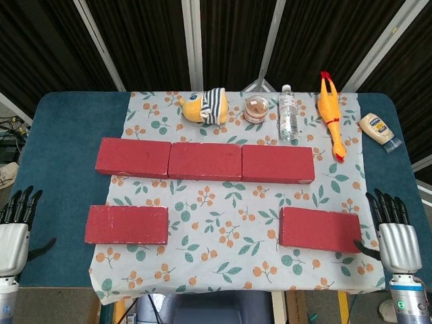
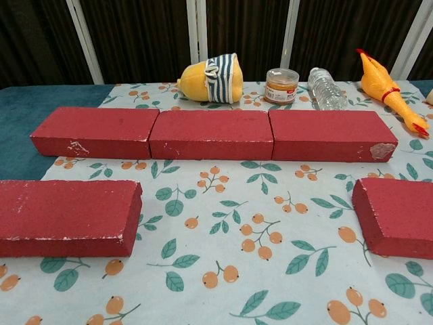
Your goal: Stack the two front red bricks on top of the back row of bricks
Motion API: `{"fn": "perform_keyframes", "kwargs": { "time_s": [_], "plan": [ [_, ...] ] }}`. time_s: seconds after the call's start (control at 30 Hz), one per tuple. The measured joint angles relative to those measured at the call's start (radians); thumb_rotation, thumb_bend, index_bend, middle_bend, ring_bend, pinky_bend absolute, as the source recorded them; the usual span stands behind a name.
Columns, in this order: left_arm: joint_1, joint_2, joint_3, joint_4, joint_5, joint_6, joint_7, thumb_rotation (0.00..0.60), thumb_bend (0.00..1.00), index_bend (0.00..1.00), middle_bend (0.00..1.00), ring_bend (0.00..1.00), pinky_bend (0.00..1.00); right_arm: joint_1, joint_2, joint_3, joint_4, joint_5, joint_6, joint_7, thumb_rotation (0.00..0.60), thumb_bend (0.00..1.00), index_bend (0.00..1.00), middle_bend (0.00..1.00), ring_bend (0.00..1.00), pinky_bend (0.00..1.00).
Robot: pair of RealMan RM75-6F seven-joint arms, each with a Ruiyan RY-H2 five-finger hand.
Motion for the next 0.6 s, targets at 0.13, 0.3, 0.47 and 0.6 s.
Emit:
{"fn": "perform_keyframes", "kwargs": {
  "time_s": [0.13, 0.3, 0.47, 0.6],
  "plan": [
    [0.001, 0.001, 0.0, 0.003, 0.006, 0.006, -0.004, 0.6, 0.0, 0.0, 0.0, 0.0, 0.16, 0.0, -0.001, 0.0, -0.001, 0.001, -0.001, -0.003, 0.6, 0.11, 0.0, 0.0, 0.0, 0.0],
    [-0.003, -0.001, -0.005, 0.007, -0.003, -0.002, -0.006, 0.6, 0.0, 0.0, 0.0, 0.0, 0.16, 0.002, -0.002, -0.002, -0.002, 0.01, -0.013, -0.014, 0.6, 0.11, 0.0, 0.0, 0.0, 0.0],
    [-0.007, 0.0, -0.005, 0.007, -0.001, -0.009, -0.008, 0.6, 0.0, 0.0, 0.0, 0.0, 0.16, 0.004, 0.011, -0.017, -0.03, 0.01, -0.039, -0.006, 0.6, 0.11, 0.0, 0.0, 0.0, 0.0],
    [-0.007, 0.003, -0.006, 0.007, -0.01, -0.014, -0.012, 0.6, 0.0, 0.0, 0.0, 0.0, 0.16, 0.006, 0.036, -0.041, -0.061, 0.004, -0.075, 0.01, 0.6, 0.11, 0.0, 0.0, 0.0, 0.0]
  ]
}}
